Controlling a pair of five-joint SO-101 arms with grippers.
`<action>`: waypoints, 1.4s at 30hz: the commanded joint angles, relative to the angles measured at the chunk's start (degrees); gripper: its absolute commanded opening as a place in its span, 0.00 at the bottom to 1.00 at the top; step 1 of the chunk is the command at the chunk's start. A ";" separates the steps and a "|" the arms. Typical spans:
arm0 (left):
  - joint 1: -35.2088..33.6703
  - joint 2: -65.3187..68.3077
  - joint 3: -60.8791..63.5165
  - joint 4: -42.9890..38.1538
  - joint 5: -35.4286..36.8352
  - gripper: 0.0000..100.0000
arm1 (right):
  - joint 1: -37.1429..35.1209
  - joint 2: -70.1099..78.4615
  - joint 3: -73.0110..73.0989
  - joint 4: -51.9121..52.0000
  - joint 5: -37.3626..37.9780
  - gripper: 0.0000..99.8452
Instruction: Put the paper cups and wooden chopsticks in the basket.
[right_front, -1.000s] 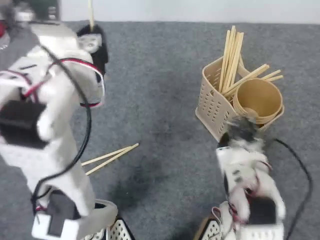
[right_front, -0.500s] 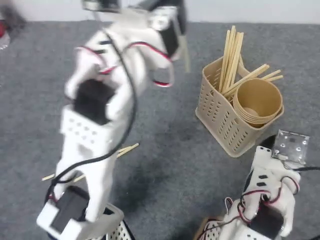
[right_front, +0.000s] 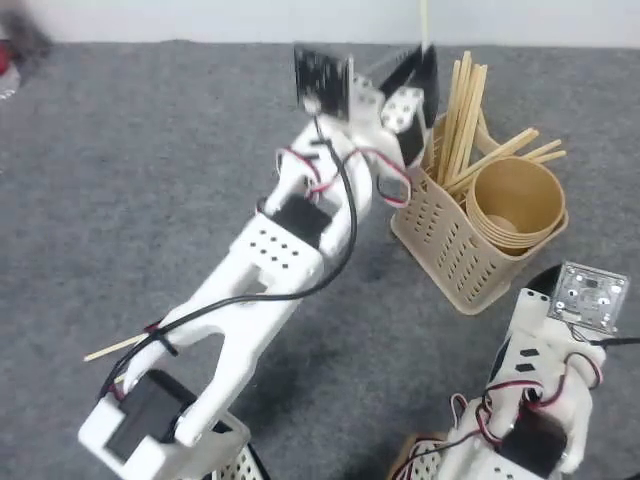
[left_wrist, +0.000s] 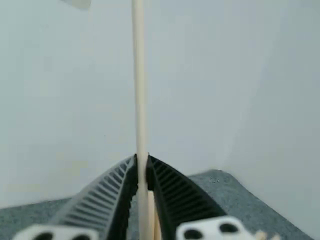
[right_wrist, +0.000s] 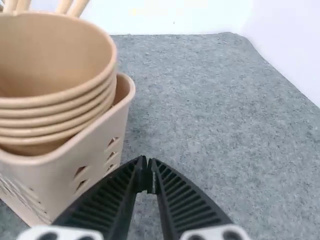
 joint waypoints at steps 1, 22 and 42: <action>0.70 -0.79 6.11 -8.26 -0.18 0.02 | 0.57 -0.75 -0.53 -1.36 -0.53 0.01; -10.73 -21.80 2.86 29.54 6.59 0.30 | 0.31 -0.66 -0.35 -0.84 -0.53 0.01; -52.48 -16.18 7.25 84.13 -77.80 0.25 | -5.14 -0.66 3.87 -0.04 -0.53 0.01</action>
